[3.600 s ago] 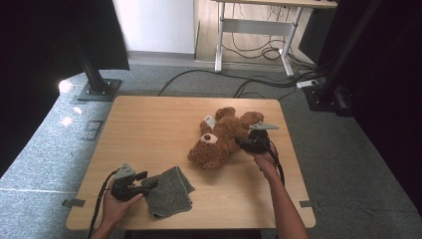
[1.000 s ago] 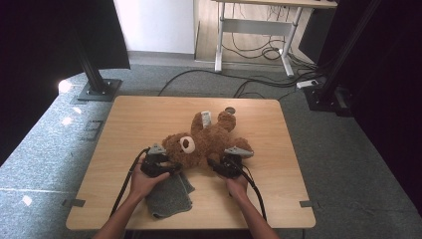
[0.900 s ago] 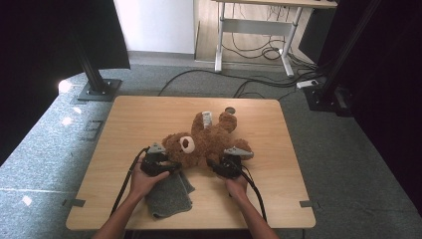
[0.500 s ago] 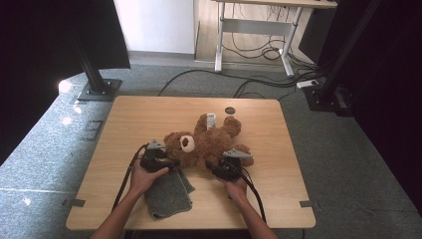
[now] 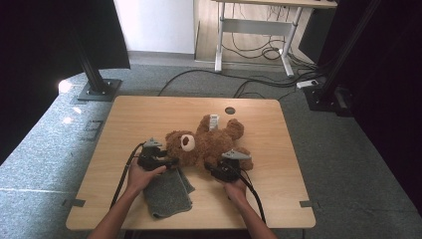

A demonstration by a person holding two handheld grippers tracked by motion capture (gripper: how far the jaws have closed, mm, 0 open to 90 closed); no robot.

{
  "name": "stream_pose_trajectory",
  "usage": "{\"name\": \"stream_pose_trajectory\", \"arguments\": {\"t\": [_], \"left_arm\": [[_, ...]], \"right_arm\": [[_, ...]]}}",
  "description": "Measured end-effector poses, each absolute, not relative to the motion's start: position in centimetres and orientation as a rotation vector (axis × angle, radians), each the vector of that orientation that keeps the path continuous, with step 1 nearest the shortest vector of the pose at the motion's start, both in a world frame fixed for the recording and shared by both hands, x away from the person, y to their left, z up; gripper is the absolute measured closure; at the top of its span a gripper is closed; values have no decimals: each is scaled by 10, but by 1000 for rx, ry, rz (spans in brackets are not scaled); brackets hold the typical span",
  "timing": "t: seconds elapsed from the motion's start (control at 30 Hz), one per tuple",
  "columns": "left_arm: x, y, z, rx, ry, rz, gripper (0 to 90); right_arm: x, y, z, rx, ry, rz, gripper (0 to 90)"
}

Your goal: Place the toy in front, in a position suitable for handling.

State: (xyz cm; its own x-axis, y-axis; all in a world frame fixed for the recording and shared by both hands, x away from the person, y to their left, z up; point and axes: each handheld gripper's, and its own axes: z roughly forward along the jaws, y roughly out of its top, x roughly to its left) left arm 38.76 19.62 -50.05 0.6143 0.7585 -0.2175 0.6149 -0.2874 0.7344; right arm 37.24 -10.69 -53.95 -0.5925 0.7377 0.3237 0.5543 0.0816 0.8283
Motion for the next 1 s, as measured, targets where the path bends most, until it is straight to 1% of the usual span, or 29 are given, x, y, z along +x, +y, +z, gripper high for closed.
{"name": "stream_pose_trajectory", "arguments": {"t": [0.23, 0.47, 0.57, 0.67, 0.87, 1.0], "left_arm": [[363, 213, -496, 2010, 1069, 158, 313], [343, 216, -516, 2102, 1089, 107, 247], [339, 215, -525, 2131, 1101, 114, 229], [337, 215, -530, 2147, 1100, 115, 229], [334, 209, -534, 2174, 1095, 165, 234], [331, 208, -534, 2190, 1088, 203, 261]], "right_arm": [[373, -108, -541, 1311, 2170, 1520, 645], [373, -108, -542, 1313, 2167, 1524, 641], [373, -108, -542, 1310, 2169, 1524, 641], [372, -108, -543, 1308, 2174, 1522, 642], [372, -108, -544, 1312, 2180, 1523, 644], [371, -108, -544, 1312, 2184, 1520, 643]]}}
